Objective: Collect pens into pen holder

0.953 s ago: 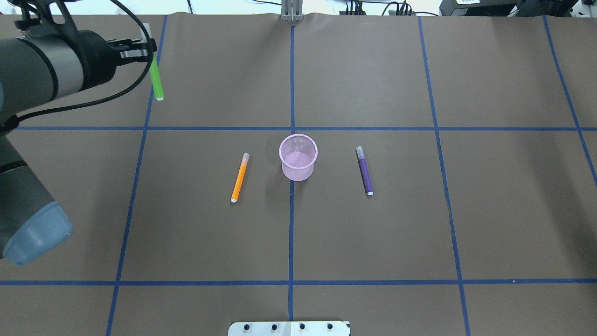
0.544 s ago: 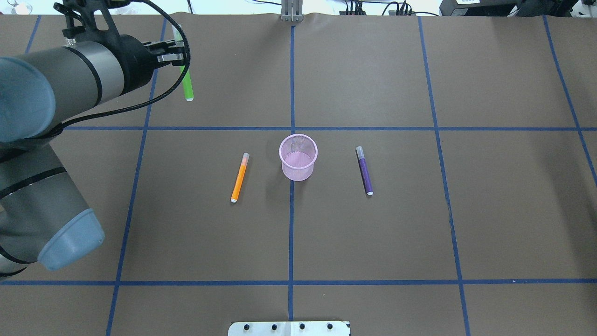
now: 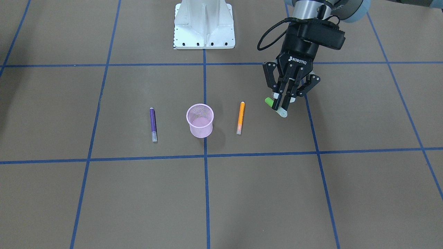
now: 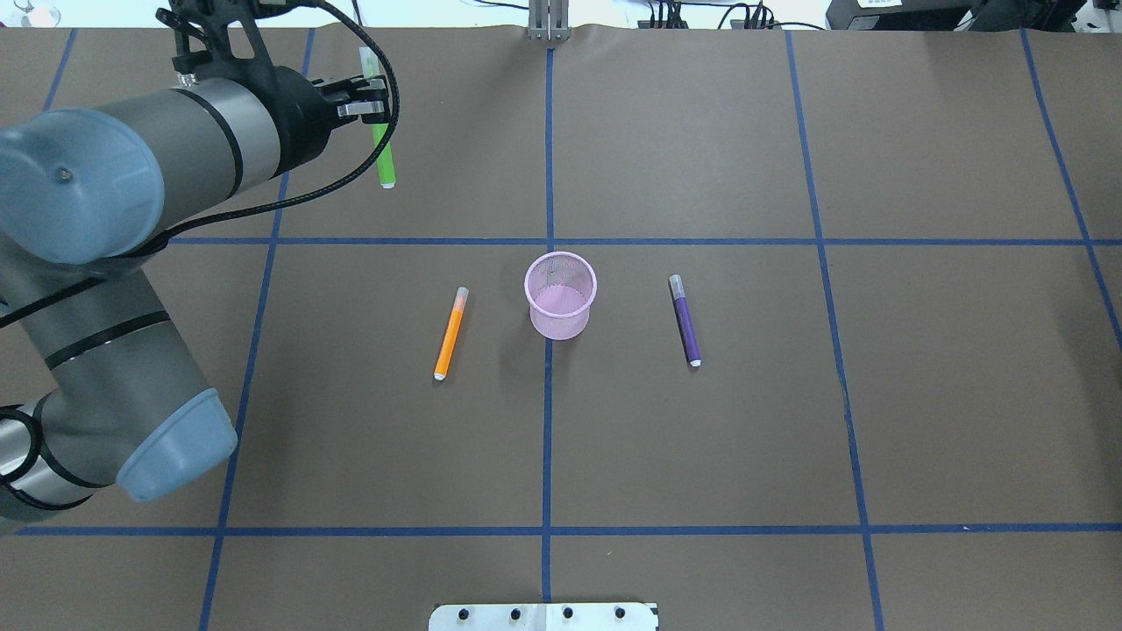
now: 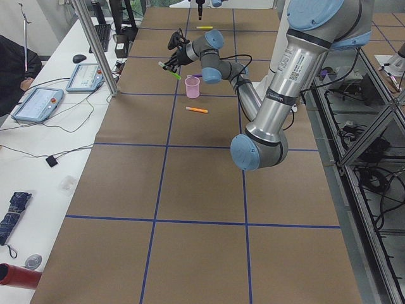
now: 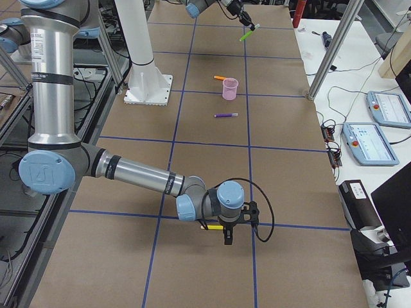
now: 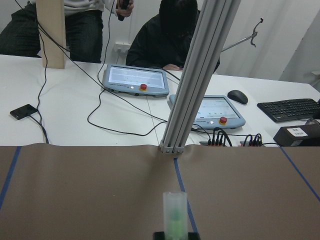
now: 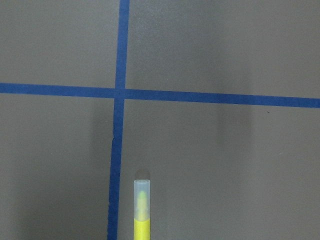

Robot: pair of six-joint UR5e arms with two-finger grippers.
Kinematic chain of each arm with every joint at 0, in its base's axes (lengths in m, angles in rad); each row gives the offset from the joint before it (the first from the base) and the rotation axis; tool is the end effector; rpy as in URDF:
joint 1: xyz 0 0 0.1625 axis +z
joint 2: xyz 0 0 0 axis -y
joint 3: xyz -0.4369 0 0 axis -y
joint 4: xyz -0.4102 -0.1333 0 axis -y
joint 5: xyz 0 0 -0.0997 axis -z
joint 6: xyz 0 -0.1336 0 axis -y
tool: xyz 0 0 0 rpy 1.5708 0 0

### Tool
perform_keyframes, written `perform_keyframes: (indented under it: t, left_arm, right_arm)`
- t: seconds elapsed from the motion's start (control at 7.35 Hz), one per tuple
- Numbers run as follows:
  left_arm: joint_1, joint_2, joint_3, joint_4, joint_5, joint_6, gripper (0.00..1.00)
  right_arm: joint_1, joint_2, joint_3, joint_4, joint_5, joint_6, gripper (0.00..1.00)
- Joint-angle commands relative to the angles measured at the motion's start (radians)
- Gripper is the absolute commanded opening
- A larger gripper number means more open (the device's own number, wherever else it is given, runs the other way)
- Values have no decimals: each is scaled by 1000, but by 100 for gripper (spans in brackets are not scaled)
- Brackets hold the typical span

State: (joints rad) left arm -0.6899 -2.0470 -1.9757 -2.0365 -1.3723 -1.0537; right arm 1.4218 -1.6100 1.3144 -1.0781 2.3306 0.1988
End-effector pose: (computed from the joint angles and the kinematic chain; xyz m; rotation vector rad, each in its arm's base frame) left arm 0.3698 -0.5121 0.1662 0.9024 1.0131 -0.2792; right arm -0.0322 -0.4927 0.7940 0.0536 -0.7781 -0.0276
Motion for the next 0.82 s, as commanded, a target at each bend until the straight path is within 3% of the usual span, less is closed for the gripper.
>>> perform_keyframes:
  t: [0.0, 0.68]
  left_arm:
    - [3, -4, 11, -1, 1, 0, 0]
    - [10, -16, 24, -1, 2, 0, 0]
  right_arm:
    - [-58, 18, -9, 9, 3, 81, 99]
    - [-96, 36, -81, 9, -19, 83, 99]
